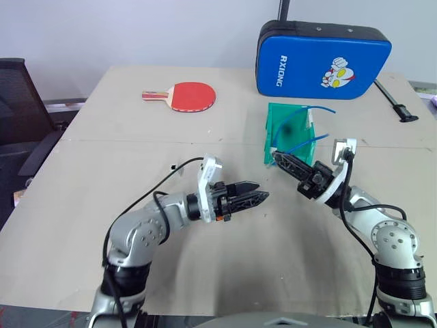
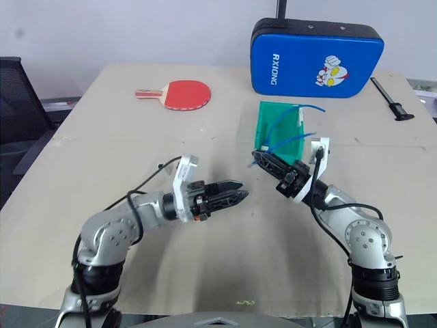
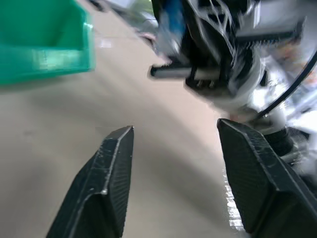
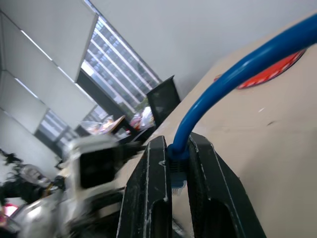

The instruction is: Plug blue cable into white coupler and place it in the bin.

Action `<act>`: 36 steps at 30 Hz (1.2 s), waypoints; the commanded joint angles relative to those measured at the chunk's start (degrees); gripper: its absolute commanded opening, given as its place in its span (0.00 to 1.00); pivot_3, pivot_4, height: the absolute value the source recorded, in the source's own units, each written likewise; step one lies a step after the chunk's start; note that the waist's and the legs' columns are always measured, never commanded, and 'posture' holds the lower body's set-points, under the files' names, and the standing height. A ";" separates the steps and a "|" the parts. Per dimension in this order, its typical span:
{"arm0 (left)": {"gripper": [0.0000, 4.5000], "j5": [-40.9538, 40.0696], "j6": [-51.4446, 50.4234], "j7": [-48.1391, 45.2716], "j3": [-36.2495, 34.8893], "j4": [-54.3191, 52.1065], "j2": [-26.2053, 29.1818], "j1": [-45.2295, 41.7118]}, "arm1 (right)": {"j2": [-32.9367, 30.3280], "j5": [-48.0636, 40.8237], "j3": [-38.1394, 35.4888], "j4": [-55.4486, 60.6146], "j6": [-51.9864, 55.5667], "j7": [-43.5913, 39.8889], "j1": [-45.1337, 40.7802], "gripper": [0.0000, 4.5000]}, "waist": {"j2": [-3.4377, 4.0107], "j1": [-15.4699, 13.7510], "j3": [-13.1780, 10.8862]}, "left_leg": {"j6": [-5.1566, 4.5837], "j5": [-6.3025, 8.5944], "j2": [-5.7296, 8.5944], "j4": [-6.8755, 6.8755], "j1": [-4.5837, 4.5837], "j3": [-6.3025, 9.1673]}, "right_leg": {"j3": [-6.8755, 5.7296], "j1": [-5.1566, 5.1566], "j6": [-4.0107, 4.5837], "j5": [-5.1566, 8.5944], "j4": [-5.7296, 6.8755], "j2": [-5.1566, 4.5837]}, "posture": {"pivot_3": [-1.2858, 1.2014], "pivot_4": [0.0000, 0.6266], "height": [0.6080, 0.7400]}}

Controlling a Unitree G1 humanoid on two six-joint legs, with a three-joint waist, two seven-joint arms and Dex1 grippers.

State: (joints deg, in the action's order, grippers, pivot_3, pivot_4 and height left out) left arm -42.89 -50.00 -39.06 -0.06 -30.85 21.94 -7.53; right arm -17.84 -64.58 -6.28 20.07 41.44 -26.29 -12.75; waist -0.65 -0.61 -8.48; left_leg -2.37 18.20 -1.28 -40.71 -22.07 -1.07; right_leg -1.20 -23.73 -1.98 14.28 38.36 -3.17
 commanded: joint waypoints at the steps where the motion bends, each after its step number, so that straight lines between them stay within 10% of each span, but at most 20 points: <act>1: 0.60 10.20 11.93 6.36 -0.83 -10.71 0.36 8.35 | -0.56 5.31 0.14 -1.57 -4.08 -3.15 -1.88 0.00 | 0.00 -0.02 0.00 | 0.00 0.00 -0.01 0.03 -0.01 0.00 | 0.01 -0.01 0.00 0.00 -0.06 0.01 | 0.52 0.24 0.56; 13: 0.60 41.81 36.33 33.11 -1.56 -1.43 -8.85 21.89 | 2.09 11.56 2.10 -4.63 -6.11 -5.70 -5.82 0.00 | 0.03 -0.43 0.00 | -0.02 0.01 0.02 0.29 -0.02 0.00 | -0.06 -0.01 0.04 -0.01 -0.31 -0.07 | 0.52 0.24 0.56; 36: 0.60 43.58 40.75 36.50 -5.01 25.11 -11.69 4.93 | 6.24 14.51 3.50 -0.39 -6.13 -2.63 -5.04 0.00 | 0.07 -0.28 0.06 | 0.01 -0.02 0.03 0.25 -0.31 0.24 | -0.61 -0.21 0.00 -0.03 -0.19 -0.05 | 0.52 0.24 0.56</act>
State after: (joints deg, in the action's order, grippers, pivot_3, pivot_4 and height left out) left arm -0.08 -9.33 -2.70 -5.99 -7.08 10.21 -2.34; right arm -11.84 -49.76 -2.64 17.09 35.91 -29.14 -17.53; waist -0.57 -0.89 -8.42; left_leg -2.36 18.17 -1.24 -40.47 -22.38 -0.82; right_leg -1.83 -23.95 -1.98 14.25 38.18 -3.22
